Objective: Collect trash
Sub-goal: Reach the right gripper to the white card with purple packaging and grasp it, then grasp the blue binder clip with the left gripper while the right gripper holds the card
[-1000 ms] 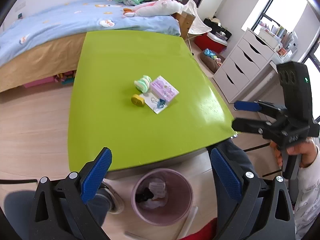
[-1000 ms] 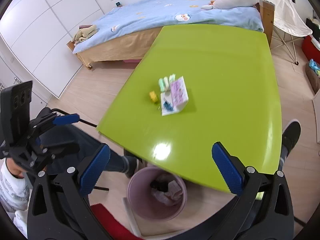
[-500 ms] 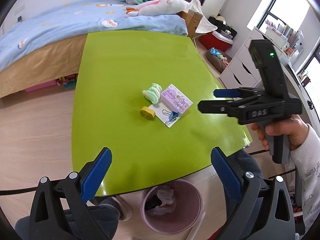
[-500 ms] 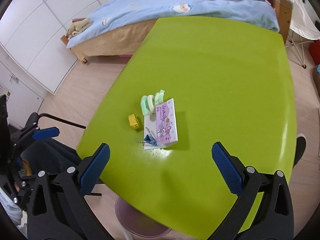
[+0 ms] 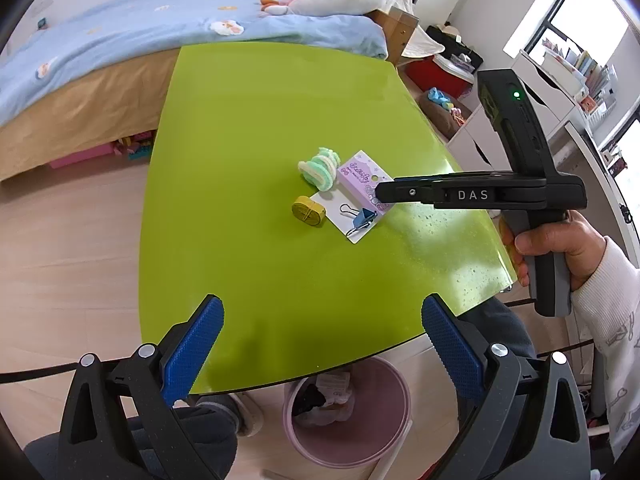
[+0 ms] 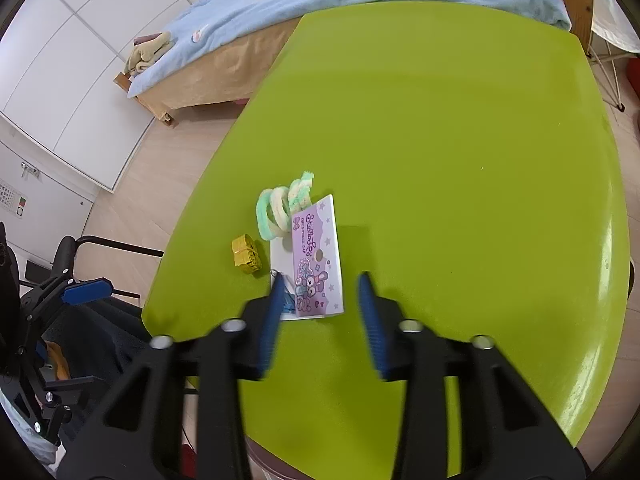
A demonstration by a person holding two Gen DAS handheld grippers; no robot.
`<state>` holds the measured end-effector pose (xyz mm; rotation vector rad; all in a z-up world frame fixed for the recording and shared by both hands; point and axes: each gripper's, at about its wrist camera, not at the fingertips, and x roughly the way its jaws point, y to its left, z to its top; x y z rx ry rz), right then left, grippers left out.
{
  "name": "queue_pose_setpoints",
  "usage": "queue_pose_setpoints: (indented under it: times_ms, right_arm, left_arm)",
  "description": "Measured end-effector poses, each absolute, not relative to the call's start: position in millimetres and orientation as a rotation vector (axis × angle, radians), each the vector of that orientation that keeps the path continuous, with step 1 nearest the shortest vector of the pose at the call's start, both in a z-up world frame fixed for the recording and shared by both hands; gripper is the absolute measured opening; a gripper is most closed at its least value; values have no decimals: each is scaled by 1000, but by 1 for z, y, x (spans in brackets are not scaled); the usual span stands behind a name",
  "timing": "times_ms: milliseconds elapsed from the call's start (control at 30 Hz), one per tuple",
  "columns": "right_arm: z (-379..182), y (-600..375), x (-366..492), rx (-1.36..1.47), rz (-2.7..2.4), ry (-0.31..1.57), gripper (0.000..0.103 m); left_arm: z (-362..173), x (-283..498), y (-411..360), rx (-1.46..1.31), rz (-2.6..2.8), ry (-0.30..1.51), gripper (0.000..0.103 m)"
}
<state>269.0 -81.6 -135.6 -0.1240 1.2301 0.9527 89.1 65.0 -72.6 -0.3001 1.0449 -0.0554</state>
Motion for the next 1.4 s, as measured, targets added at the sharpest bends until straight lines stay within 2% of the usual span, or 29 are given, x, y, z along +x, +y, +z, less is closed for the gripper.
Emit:
queue_pose_setpoints:
  times_ms: [33,100,233,1033,1367,1400]
  right_arm:
    - [-135,-82,268,-126,952,1226,18]
    - [-132,-84,266,-130,948,1214,10]
    - [-126,-87,262,-131,951,1191,6]
    - [-83,-118,253,-134,918,1097,4]
    - [-85,-134,259,-126,893,1098,4]
    - [-85,-135,260,-124,892,1098,4]
  left_arm:
    - [-73,89,65,-301,-57,1045,95]
    - [-73,90,65,-300,-58,1044,95]
    - [-72,90,62,-294,-62,1041,95]
    - [-89,140,41,-188,-59,1084,95]
    - [-110,161,41,-305,63,1066,95]
    - [-112,162,41,-312,71,1064,92]
